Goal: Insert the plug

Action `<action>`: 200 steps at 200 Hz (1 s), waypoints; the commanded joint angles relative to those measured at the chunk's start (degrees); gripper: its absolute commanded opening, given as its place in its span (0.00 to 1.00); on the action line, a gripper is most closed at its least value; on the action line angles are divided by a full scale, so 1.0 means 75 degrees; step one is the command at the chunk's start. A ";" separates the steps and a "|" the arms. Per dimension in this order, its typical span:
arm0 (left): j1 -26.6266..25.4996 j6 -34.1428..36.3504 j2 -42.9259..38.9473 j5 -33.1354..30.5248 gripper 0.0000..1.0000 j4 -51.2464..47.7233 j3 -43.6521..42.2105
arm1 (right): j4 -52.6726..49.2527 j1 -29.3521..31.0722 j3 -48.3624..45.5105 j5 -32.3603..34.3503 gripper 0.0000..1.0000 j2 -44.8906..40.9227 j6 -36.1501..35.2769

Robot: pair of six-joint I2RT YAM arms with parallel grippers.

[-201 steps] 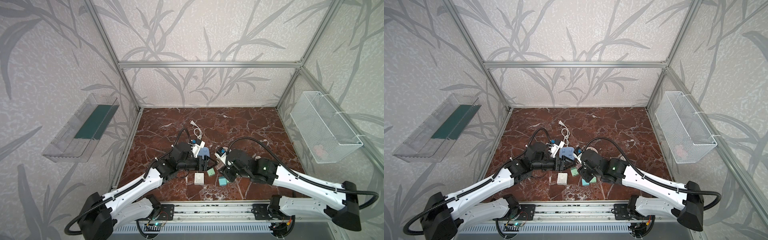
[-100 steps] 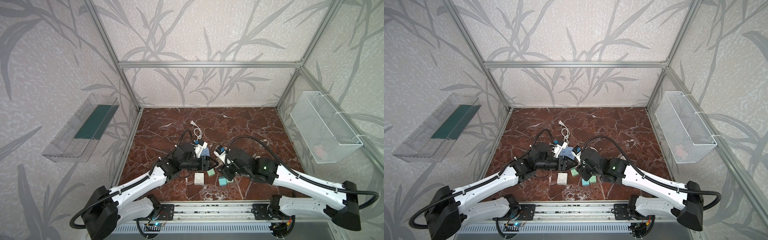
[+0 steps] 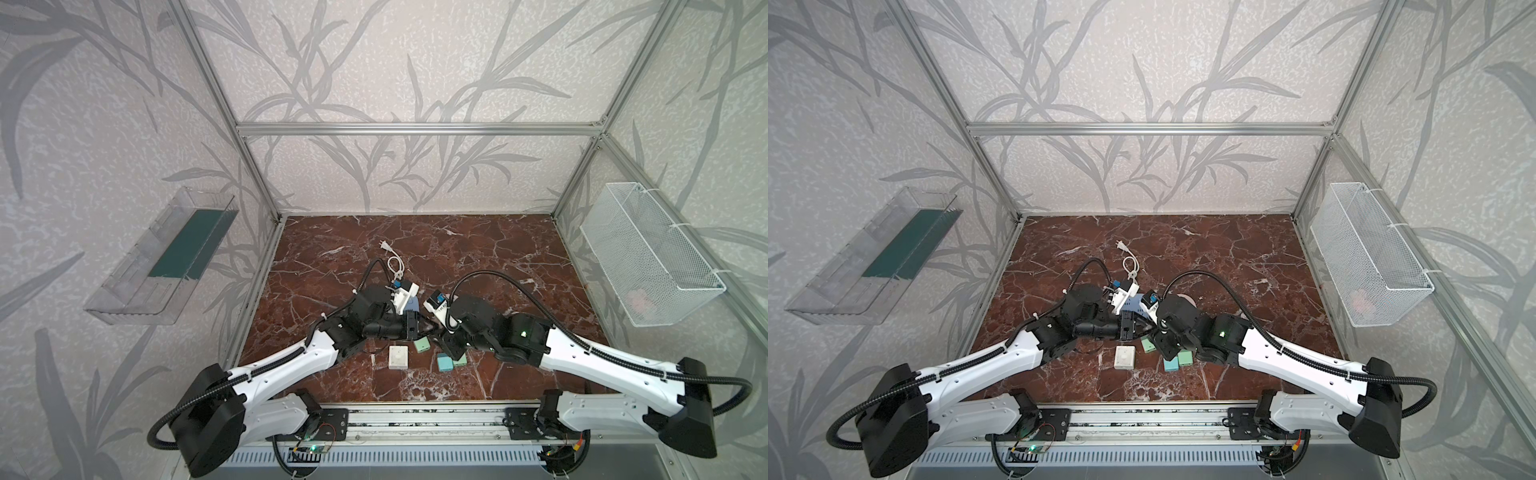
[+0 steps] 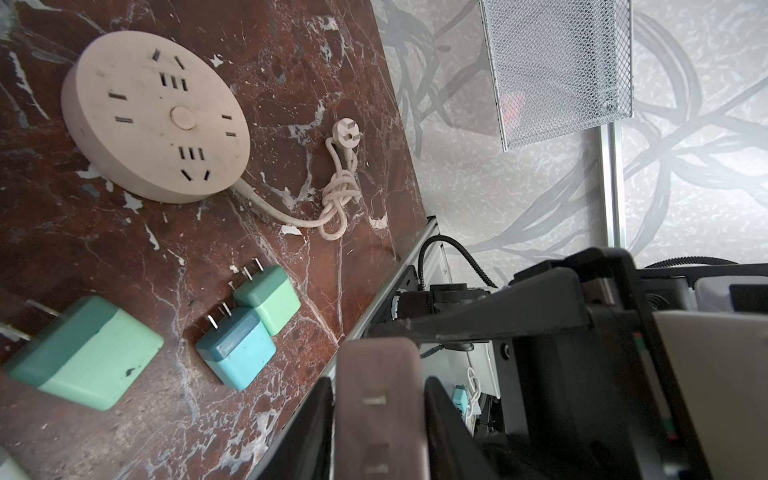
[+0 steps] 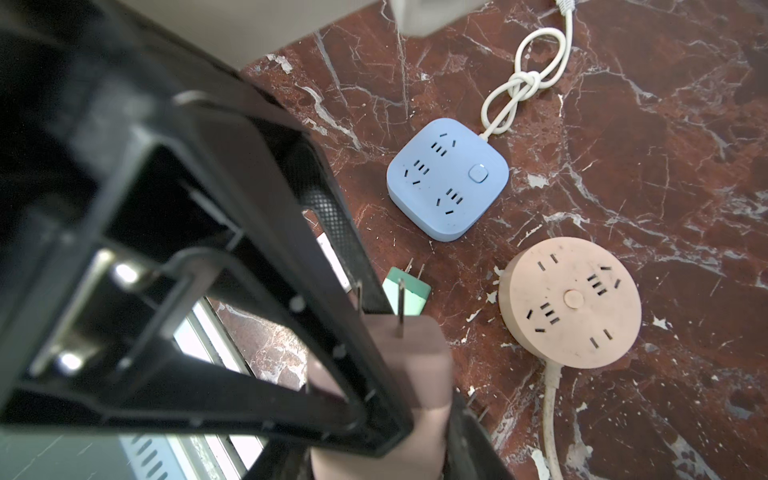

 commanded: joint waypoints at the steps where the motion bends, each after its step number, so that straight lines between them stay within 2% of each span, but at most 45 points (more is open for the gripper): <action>1: -0.0050 -0.0121 0.0040 0.0147 0.29 0.0253 -0.0145 | 0.0449 0.0043 0.0213 0.0122 0.00 0.0080 -0.0060; 8: -0.0044 -0.0132 0.0043 0.0159 0.25 0.0284 -0.0156 | 0.0522 0.0044 0.0222 0.0139 0.00 0.0106 -0.0048; 29: -0.0056 -0.0192 0.0071 0.0159 0.00 0.0367 -0.0209 | 0.0769 0.0044 0.0228 0.0235 0.00 0.0166 0.0021; 41: -0.0059 -0.0203 0.0054 0.0147 0.00 0.0391 -0.0227 | 0.0854 0.0043 0.0238 0.0298 0.03 0.0201 0.0045; 53: -0.0053 -0.0235 0.0040 0.0095 0.00 0.0404 -0.0250 | 0.0908 0.0043 0.0234 0.0406 0.19 0.0225 0.0058; 60: -0.0053 -0.0266 0.0004 0.0040 0.00 0.0437 -0.0282 | 0.0905 0.0042 0.0240 0.0473 0.36 0.0238 0.0052; 69: -0.0036 -0.0347 -0.0046 -0.0088 0.00 0.0492 -0.0320 | 0.0824 0.0044 0.0266 0.0577 0.52 0.0235 0.0055; 90: 0.0076 -0.0460 -0.0197 -0.0492 0.00 0.0500 -0.0311 | 0.0577 -0.0011 0.0244 0.1043 0.70 -0.0017 0.0160; 107: 0.0300 -0.0685 -0.0300 -0.0765 0.00 0.0677 -0.0286 | 0.0584 -0.0208 0.0062 0.0980 0.74 -0.0490 0.0269; 126: 0.0687 -0.1322 -0.0337 -0.0871 0.00 0.1321 -0.0336 | 0.0958 -0.1071 -0.0363 0.0316 0.76 -0.1092 0.0581; 147: 0.1162 -0.2771 -0.0203 -0.0877 0.00 0.2973 -0.0619 | 0.1804 -0.1610 -0.1025 0.0044 0.75 -0.1629 0.0867; 171: 0.1445 -0.4492 0.0159 -0.1131 0.00 0.4661 -0.0912 | 0.3132 -0.1859 -0.1712 -0.0173 0.75 -0.2117 0.0850; 200: 0.1423 -0.6174 0.0732 -0.1311 0.00 0.5944 -0.0991 | 0.4499 -0.2496 -0.2152 -0.1651 0.74 -0.2148 0.0896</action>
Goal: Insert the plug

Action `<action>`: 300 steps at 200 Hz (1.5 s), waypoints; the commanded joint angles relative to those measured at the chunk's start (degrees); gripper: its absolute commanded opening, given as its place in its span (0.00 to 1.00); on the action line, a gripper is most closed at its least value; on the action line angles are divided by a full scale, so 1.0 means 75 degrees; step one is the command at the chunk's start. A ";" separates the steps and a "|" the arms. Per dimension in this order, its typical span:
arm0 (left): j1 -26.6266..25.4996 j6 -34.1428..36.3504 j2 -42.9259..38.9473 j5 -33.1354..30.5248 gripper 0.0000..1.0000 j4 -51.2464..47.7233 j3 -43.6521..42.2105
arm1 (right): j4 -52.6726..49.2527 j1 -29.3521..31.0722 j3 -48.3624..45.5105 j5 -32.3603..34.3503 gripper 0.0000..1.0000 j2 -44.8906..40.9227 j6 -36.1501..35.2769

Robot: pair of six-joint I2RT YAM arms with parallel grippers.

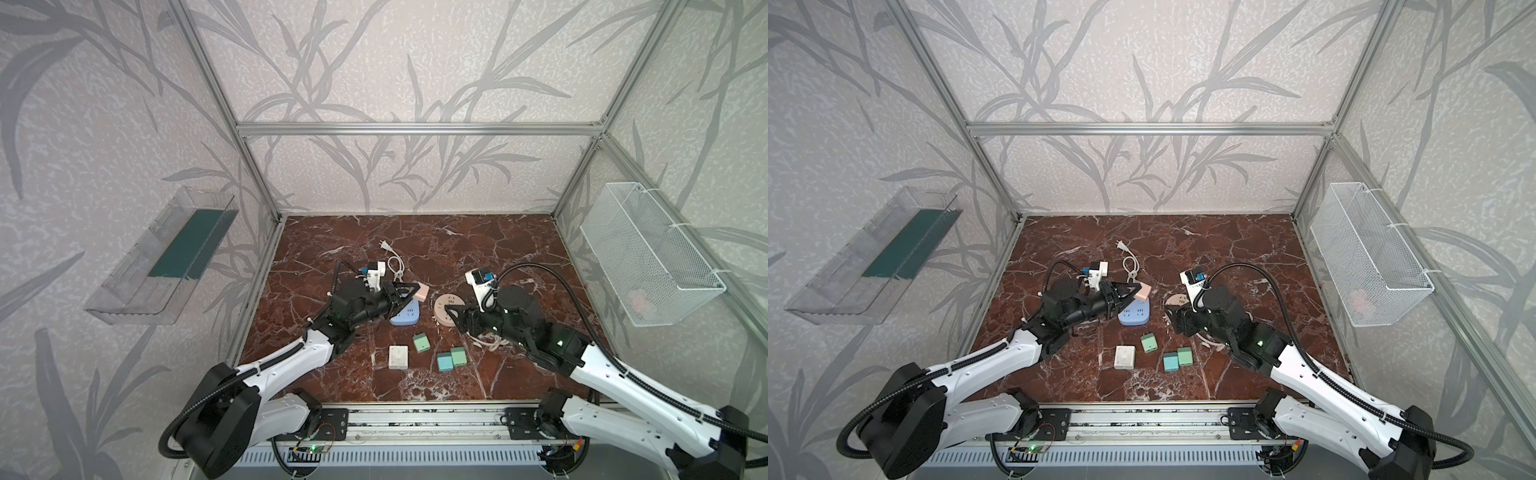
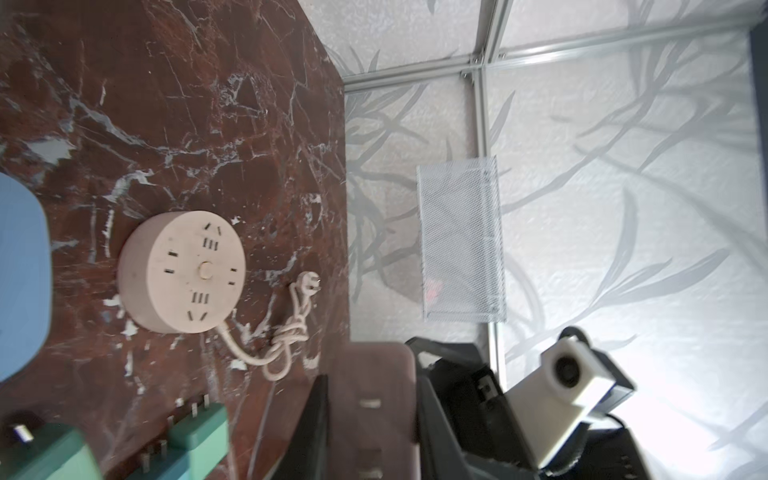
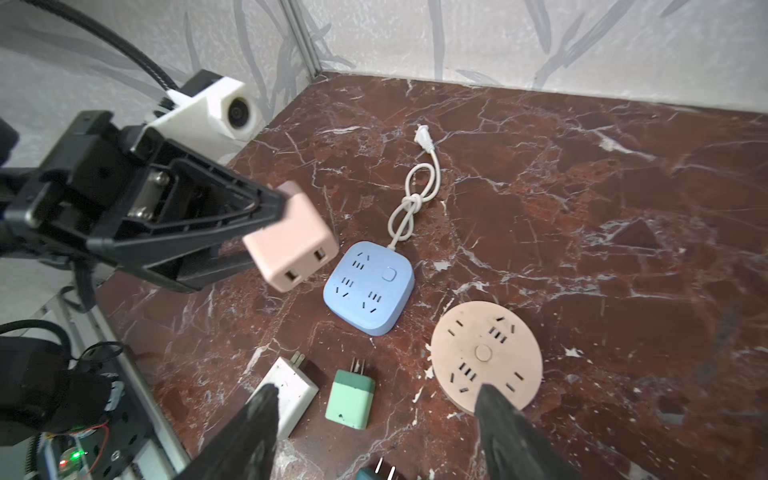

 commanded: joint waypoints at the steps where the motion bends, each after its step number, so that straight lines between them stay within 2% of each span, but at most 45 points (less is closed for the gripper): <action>1: -0.0017 -0.2155 0.0408 -0.0151 0.00 0.2003 -0.0031 | 0.1860 -0.0443 -0.0356 -0.1272 0.74 -0.0073 0.0130; 11: -0.0012 -0.2406 0.0536 0.0098 0.00 0.1879 0.0159 | 0.2697 -0.0534 -0.0708 -0.1673 0.74 -0.0107 -0.0070; 31: -0.0067 -0.2597 0.0492 0.0327 0.00 0.1179 0.0391 | 0.3681 -0.0538 -0.1129 -0.1712 0.74 -0.0178 -0.0848; 53: -0.0058 -0.2606 0.0174 0.0348 0.00 0.0553 0.0402 | 0.3766 -0.0543 -0.1109 -0.1660 0.72 -0.0105 -0.1841; 86: -0.0068 -0.2602 -0.0038 0.0554 0.00 0.0424 0.0549 | 0.3884 -0.0550 -0.0958 -0.1496 0.70 0.0057 -0.2485; 214: -0.0452 -0.2916 0.0270 0.0679 0.00 0.1749 0.0702 | 0.5539 -0.0550 -0.0739 -0.1835 0.66 0.1130 -0.2214; 254: -0.0484 -0.3136 0.0445 0.0663 0.00 0.2285 0.0650 | 0.5511 -0.0550 -0.0550 -0.1994 0.60 0.1306 -0.2237; 300: -0.0517 -0.3303 0.0678 0.0679 0.00 0.2734 0.0581 | 0.5469 -0.0561 -0.0405 -0.2305 0.47 0.1432 -0.2165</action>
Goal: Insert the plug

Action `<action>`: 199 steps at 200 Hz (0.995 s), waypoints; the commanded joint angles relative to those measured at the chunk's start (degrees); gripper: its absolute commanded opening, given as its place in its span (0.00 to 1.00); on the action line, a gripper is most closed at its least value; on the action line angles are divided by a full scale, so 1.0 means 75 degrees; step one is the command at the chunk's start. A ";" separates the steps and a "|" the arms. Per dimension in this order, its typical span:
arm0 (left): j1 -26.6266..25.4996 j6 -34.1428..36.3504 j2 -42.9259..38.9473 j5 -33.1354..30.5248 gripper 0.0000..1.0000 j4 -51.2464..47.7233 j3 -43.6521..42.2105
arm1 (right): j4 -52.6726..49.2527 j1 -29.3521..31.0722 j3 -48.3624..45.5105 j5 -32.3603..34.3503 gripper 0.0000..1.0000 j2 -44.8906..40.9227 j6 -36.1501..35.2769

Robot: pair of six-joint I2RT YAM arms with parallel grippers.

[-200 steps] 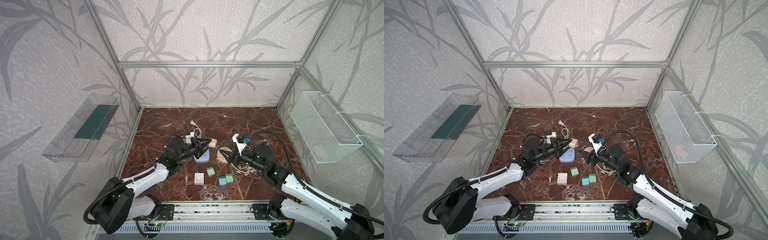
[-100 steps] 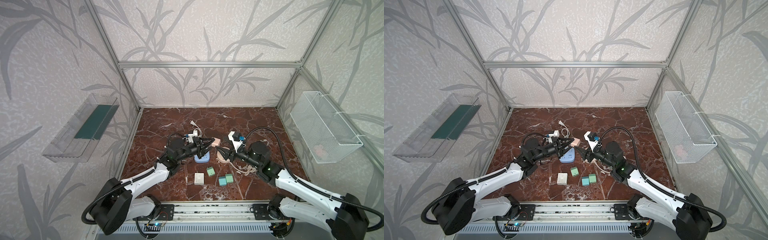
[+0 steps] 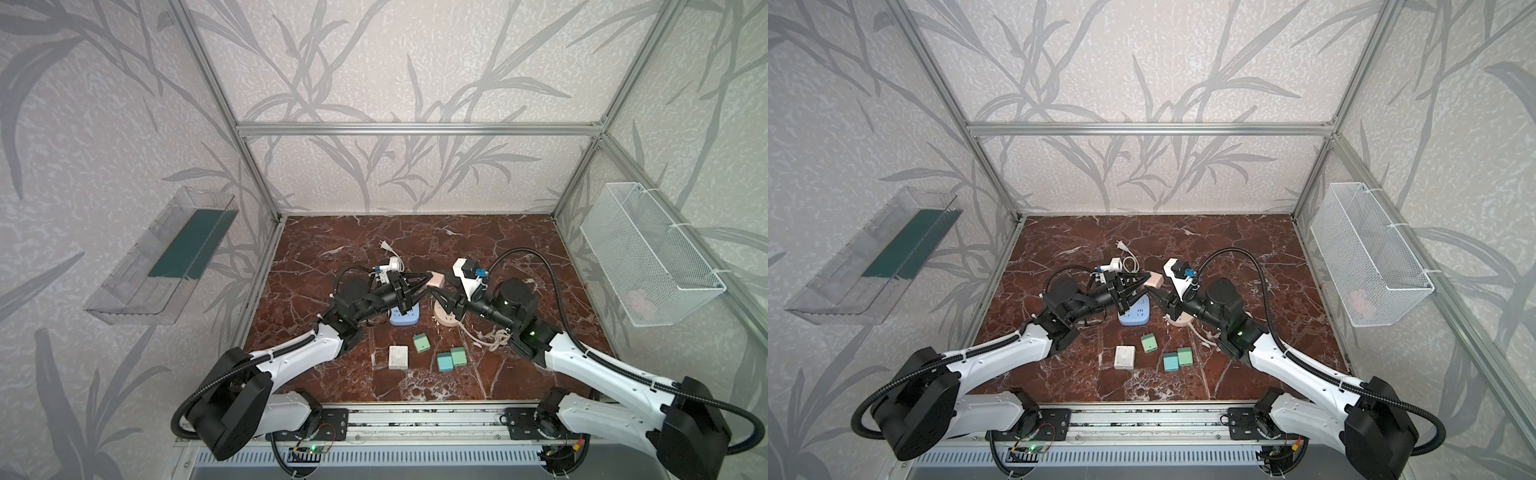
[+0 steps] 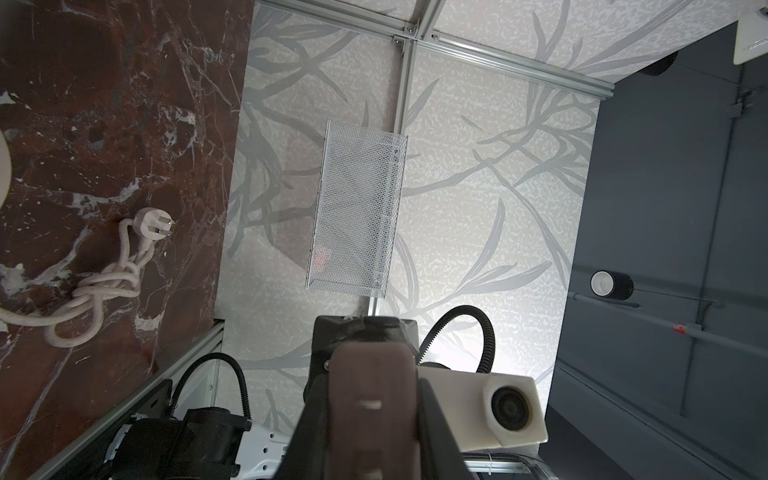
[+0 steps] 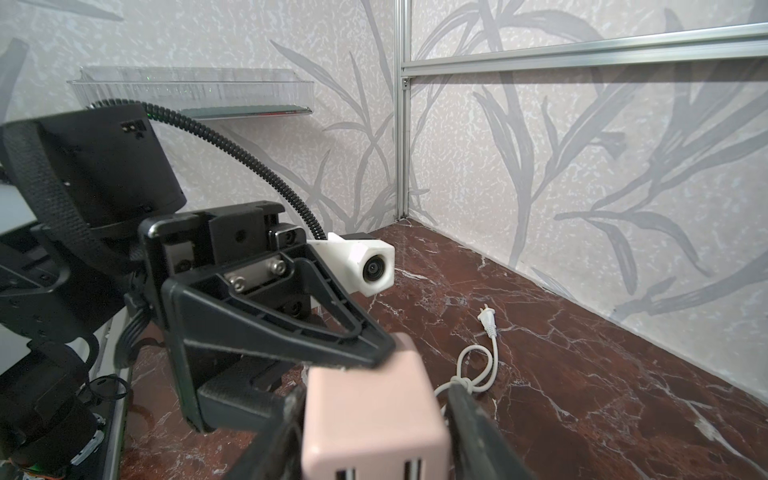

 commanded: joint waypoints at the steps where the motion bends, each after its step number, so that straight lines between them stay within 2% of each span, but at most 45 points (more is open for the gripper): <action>1: -0.0061 -0.0405 0.0101 0.0189 0.00 0.0760 0.0091 | 0.0203 -0.0037 0.0342 -0.0253 0.47 0.0063 0.0085; 43: -0.0066 -0.0422 0.0203 0.0183 0.00 0.0893 0.0040 | 0.0056 -0.0037 0.0384 -0.0497 0.32 -0.0019 0.0119; 55: -0.0059 -0.0445 0.0264 0.0166 0.00 0.0961 0.0003 | -0.0025 -0.0037 0.0403 -0.0548 0.24 -0.0060 0.0126; 65: -0.0067 -0.0465 0.0328 0.0164 0.00 0.1018 -0.0009 | -0.0090 -0.0037 0.0414 -0.0586 0.10 -0.0092 0.0124; 78: -0.0064 -0.0464 0.0422 0.0170 0.00 0.1087 -0.0033 | -0.0131 -0.0037 0.0416 -0.0551 0.00 -0.0164 0.0174; 100: -0.0024 -0.0482 0.0642 0.0243 0.00 0.1294 -0.0071 | -0.0189 -0.0031 0.0398 -0.0421 0.00 -0.0307 0.0357; 104: 0.0006 -0.0467 0.0682 0.0299 0.10 0.1275 -0.0051 | -0.0251 -0.0036 0.0420 -0.0385 0.00 -0.0330 0.0413; 108: 0.0045 -0.0461 0.0721 0.0348 0.25 0.1269 -0.0045 | -0.0360 -0.0037 0.0466 -0.0334 0.00 -0.0352 0.0443; 112: 0.0094 -0.0435 0.0748 0.0399 0.51 0.1258 -0.0045 | -0.0503 -0.0037 0.0518 -0.0282 0.00 -0.0365 0.0485; 114: 0.0127 -0.0415 0.0762 0.0431 0.68 0.1242 -0.0045 | -0.0583 -0.0037 0.0550 -0.0255 0.00 -0.0367 0.0508; 117: 0.0174 -0.0363 0.0763 0.0479 0.86 0.1186 -0.0029 | -0.0726 -0.0037 0.0611 -0.0189 0.00 -0.0368 0.0537; 119: 0.0215 -0.0312 0.0763 0.0518 0.95 0.1110 -0.0018 | -0.0838 -0.0037 0.0658 -0.0127 0.00 -0.0368 0.0568; 121: 0.0257 -0.0244 0.0761 0.0572 0.98 0.1017 -0.0003 | -0.0963 -0.0034 0.0702 -0.0064 0.00 -0.0368 0.0596; 146: 0.1002 0.1254 0.0274 0.1051 0.99 -0.1412 0.0263 | -0.2401 -0.0034 0.1232 0.0709 0.00 -0.0346 0.0961; 156: 0.1329 0.2311 -0.0059 0.1098 0.99 -0.2981 0.0534 | -0.3075 -0.0037 0.1492 0.1108 0.00 -0.0291 0.1195; 165: 0.1577 0.3468 -0.0360 0.0964 0.99 -0.4900 0.0943 | -0.3672 -0.0037 0.1718 0.1434 0.00 -0.0232 0.1361; 185: 0.1762 0.5742 -0.1023 -0.0409 0.99 -0.8142 0.1840 | -0.4801 -0.0048 0.2219 0.2017 0.00 -0.0107 0.1833; 199: 0.1750 0.6912 -0.1468 -0.1737 0.99 -0.9370 0.2249 | -0.5607 -0.0048 0.2592 0.2397 0.00 0.0013 0.2291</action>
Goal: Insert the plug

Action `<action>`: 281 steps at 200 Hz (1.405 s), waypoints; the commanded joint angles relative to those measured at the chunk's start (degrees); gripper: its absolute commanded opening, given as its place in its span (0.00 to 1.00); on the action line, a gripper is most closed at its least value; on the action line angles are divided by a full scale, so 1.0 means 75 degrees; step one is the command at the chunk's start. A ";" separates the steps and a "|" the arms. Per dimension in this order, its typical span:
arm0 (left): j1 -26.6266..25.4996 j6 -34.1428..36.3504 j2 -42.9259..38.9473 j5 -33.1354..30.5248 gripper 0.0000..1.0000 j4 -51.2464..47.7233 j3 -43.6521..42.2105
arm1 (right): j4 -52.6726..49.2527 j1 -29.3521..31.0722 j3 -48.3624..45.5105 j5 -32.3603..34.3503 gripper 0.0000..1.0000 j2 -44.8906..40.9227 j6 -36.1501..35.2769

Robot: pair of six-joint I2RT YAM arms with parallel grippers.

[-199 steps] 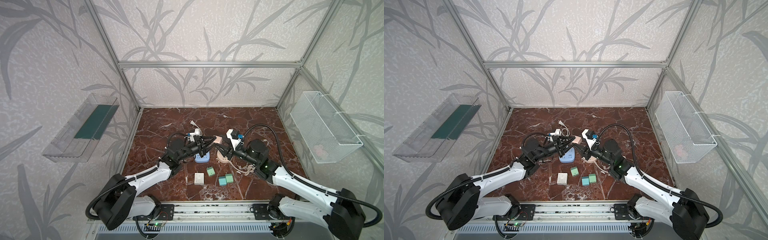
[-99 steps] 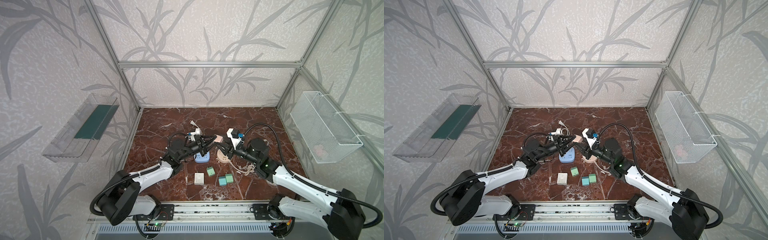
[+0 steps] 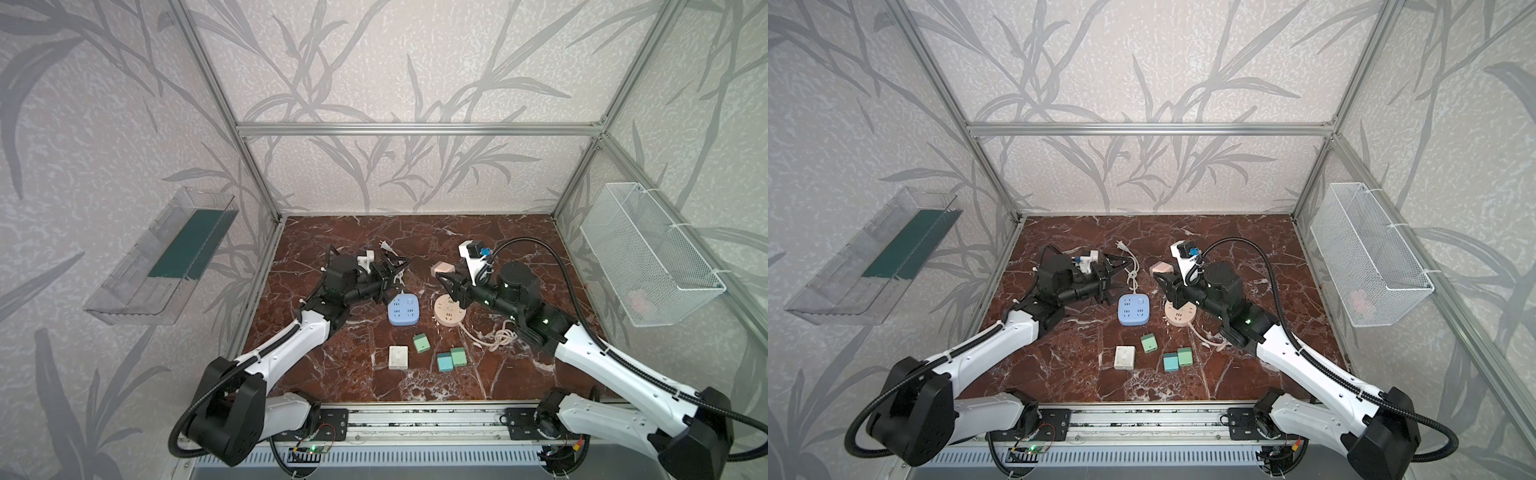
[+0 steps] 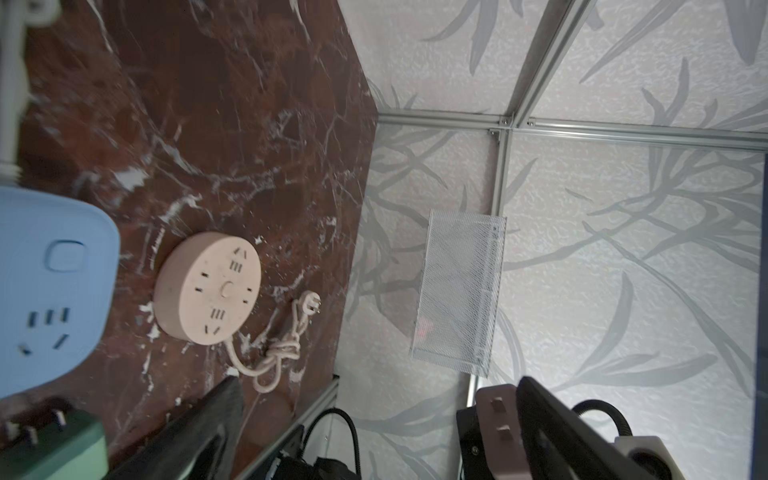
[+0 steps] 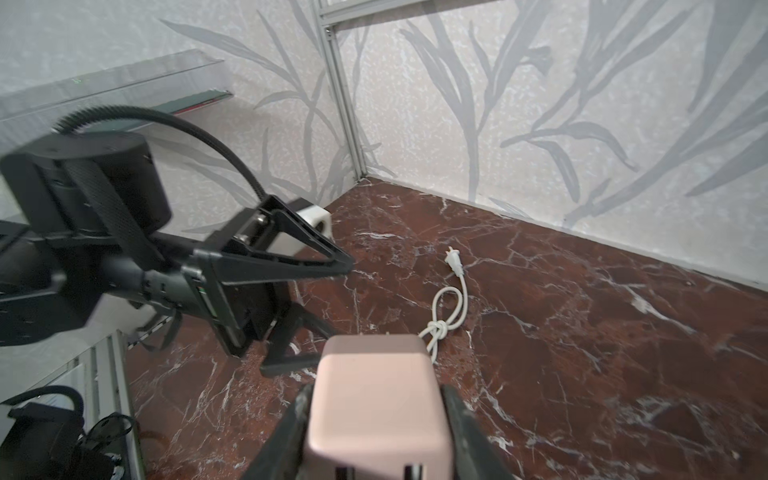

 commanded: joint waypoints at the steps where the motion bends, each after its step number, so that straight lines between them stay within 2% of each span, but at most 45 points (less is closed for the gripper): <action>1: -0.0023 0.3112 -0.0940 -0.1785 0.99 -0.3894 0.0857 | -0.1958 0.0007 0.0707 0.1053 0.00 0.0156 0.0918; 15: -0.0030 0.3882 -0.1247 -0.2911 0.99 -0.4772 0.1104 | -0.3044 0.0010 0.1273 0.1593 0.00 0.0454 0.1530; 32: -0.0059 0.4835 -0.1287 -0.4027 0.99 -0.5727 0.1467 | -0.4185 0.0007 0.1998 0.1723 0.00 0.1007 0.1897; 42: -0.0097 0.5316 -0.1225 -0.4427 0.99 -0.6124 0.1591 | -0.4547 0.0007 0.2254 0.1716 0.00 0.1276 0.1971; 68: -0.0394 0.5916 -0.1004 -0.5223 0.99 -0.6625 0.1515 | -0.5843 0.0007 0.2983 0.2843 0.00 0.1983 0.2959; 90: -0.0442 0.5725 -0.1207 -0.4722 0.99 -0.5893 0.0781 | -0.6665 0.0007 0.3537 0.3263 0.00 0.2690 0.3907; 113: -0.0442 0.5492 -0.1595 -0.4274 0.99 -0.5040 0.0069 | -0.6663 0.0009 0.3618 0.3101 0.00 0.3270 0.4359; 176: -0.0459 0.5612 -0.1641 -0.4170 0.99 -0.5112 -0.0172 | -0.6445 -0.0149 0.3629 0.2635 0.00 0.4232 0.5354; 235: -0.0452 0.5590 -0.1530 -0.4045 0.98 -0.4934 -0.0205 | -0.6387 -0.0493 0.3536 0.2192 0.00 0.4662 0.5806; 281: -0.0460 0.5476 -0.1427 -0.3771 0.98 -0.4767 -0.0265 | -0.6358 -0.0637 0.3699 0.1633 0.00 0.5119 0.5814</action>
